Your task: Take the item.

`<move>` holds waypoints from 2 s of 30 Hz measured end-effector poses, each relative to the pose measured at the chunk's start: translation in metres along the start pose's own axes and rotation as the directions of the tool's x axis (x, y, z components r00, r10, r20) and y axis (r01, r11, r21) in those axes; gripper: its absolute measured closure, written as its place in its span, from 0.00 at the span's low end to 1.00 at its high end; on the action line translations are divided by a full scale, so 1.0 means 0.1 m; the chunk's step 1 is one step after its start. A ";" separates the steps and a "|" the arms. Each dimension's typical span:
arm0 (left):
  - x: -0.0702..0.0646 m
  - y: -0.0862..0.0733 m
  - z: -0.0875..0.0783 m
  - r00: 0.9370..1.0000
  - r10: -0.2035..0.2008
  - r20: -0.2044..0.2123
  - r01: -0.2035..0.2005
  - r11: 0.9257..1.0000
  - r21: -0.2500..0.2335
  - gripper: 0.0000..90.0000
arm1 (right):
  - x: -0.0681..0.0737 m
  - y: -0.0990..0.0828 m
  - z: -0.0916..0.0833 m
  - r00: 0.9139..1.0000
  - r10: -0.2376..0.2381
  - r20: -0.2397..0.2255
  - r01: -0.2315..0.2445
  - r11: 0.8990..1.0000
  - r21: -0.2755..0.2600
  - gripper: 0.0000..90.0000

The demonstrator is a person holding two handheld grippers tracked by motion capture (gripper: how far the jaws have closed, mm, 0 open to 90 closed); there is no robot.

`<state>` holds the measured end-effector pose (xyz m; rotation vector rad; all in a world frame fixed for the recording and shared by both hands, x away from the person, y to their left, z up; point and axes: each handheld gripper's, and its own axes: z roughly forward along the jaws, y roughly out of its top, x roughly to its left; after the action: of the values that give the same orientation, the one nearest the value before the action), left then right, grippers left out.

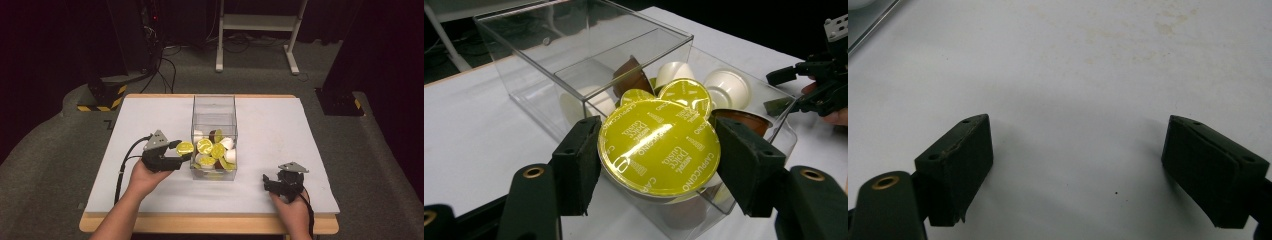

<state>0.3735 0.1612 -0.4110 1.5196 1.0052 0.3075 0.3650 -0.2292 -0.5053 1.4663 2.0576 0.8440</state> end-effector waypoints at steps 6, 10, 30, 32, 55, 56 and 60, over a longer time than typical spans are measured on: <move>0.08 -0.01 -0.07 1.000 -0.008 -0.028 0.008 1.000 -0.016 0.42 | 0.00 0.00 0.00 1.000 0.000 0.000 0.000 1.000 0.000 0.14; 0.16 -0.02 -0.10 0.999 -0.010 -0.050 0.009 1.000 -0.021 0.42 | 0.00 0.00 0.00 1.000 0.000 0.000 0.000 1.000 0.000 0.14; 0.59 -0.08 -0.14 0.985 -0.016 -0.170 0.011 0.999 -0.030 0.42 | 0.00 0.00 0.00 1.000 0.000 0.000 0.000 1.000 0.000 0.14; 0.64 -0.08 -0.14 0.983 -0.008 -0.183 0.004 1.000 -0.021 0.42 | 0.00 0.00 0.00 1.000 0.000 0.000 0.000 1.000 0.000 0.14; 1.07 -0.08 0.00 0.960 -0.038 -0.278 0.028 0.999 -0.039 0.42 | 0.00 0.00 0.00 1.000 0.000 -0.001 0.000 1.000 0.000 0.14; 1.08 -0.08 0.01 0.959 -0.036 -0.281 0.026 0.999 -0.038 0.42 | 0.00 0.00 0.00 1.000 0.000 -0.001 0.000 1.000 0.000 0.14; 1.12 -0.07 0.05 0.957 -0.033 -0.289 0.026 0.999 -0.027 0.42 | 0.00 0.00 0.00 1.000 0.000 -0.001 0.000 1.000 0.000 0.14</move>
<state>0.4399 0.2393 -0.4571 1.4633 1.2485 0.5301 0.3651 -0.2293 -0.5053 1.4658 2.0583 0.8442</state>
